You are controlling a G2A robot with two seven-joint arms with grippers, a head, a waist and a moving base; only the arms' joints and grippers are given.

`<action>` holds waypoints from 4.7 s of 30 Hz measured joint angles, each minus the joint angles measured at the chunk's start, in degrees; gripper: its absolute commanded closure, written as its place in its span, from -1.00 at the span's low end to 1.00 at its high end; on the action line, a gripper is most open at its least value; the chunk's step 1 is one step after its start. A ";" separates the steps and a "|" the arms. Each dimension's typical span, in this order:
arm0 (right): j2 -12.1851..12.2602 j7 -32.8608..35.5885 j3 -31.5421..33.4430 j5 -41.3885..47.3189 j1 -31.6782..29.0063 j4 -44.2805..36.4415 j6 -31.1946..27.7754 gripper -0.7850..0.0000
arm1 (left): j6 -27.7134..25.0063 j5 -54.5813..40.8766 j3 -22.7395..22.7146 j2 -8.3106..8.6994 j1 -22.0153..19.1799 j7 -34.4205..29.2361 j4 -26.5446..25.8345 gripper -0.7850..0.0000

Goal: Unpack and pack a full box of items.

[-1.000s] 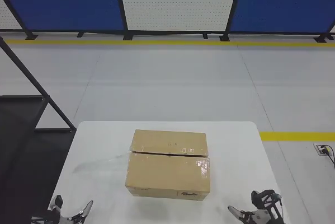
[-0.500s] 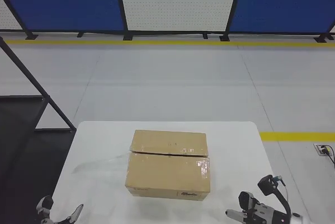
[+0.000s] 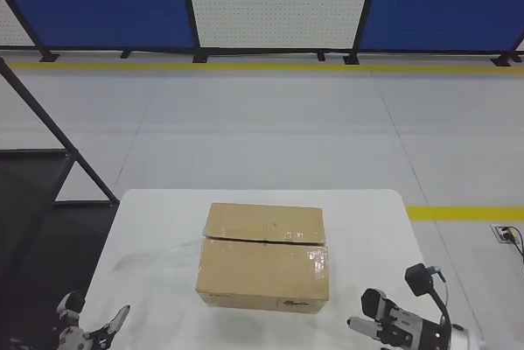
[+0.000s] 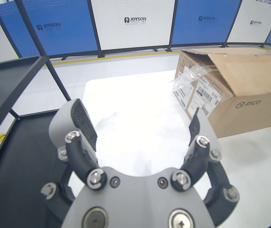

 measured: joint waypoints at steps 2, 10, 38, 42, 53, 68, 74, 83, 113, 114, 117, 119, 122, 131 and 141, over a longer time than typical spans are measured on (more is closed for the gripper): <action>0.12 -0.23 -0.44 0.06 1.39 0.32 -0.70 -1.00 | -0.50 0.37 -0.40 0.08 -0.73 -0.29 0.00 -1.00; 0.41 -2.98 -4.70 -1.16 7.42 3.42 -6.15 -1.00 | -3.27 2.48 -0.44 0.33 -2.71 -2.49 -1.14 -1.00; 0.32 -3.31 -12.94 9.84 20.25 14.75 4.19 -1.00 | -17.28 -25.72 0.18 2.37 -14.06 -39.63 -0.54 -1.00; 0.38 -2.31 -14.21 10.63 22.70 17.63 4.50 -1.00 | -20.17 -38.24 0.01 3.31 -16.38 -49.46 0.43 -1.00; 0.39 -2.28 -14.47 10.68 22.57 17.59 4.57 -1.00 | -19.83 -39.77 0.29 3.42 -16.40 -50.80 0.24 -1.00; 0.77 0.10 -16.00 15.00 25.01 27.43 2.12 -1.00 | -8.17 -72.75 3.88 5.97 -24.88 -79.28 7.88 -1.00; 0.50 1.54 -18.42 18.80 27.49 32.18 -0.98 -1.00 | -8.29 -78.07 4.95 6.82 -27.41 -86.94 9.67 -1.00; 0.02 3.84 -21.66 25.60 30.44 36.90 -1.76 -1.00 | -9.24 -81.27 4.75 7.61 -27.55 -88.37 10.93 -1.00; 1.18 24.00 -23.69 41.89 29.52 29.93 -2.17 -1.00 | -10.42 -82.50 6.97 9.28 -27.11 -84.90 10.58 -1.00; 1.43 24.01 -23.67 41.28 28.65 28.68 -2.17 -1.00 | -10.33 -82.34 7.23 9.34 -27.35 -84.88 10.73 -1.00; 2.12 24.22 -24.01 38.90 26.74 25.78 -1.96 -1.00 | -10.14 -82.09 7.77 9.50 -27.94 -84.83 11.10 -1.00; 2.60 24.43 -24.33 37.13 25.71 24.27 -1.75 -1.00 | -10.00 -82.03 8.02 9.60 -28.28 -84.82 11.28 -1.00; 3.44 24.52 -25.07 34.10 24.27 22.69 -1.66 -1.00 | -9.84 -81.97 8.40 9.78 -28.78 -84.93 11.51 -1.00; 5.31 22.62 -29.24 28.26 23.36 24.95 -3.55 -1.00 | -9.89 -81.97 9.60 10.23 -29.60 -84.99 11.74 -1.00; 6.43 19.08 -31.46 25.57 24.35 31.18 -7.08 -1.00 | -9.70 -82.52 10.93 10.67 -29.98 -84.81 12.00 -1.00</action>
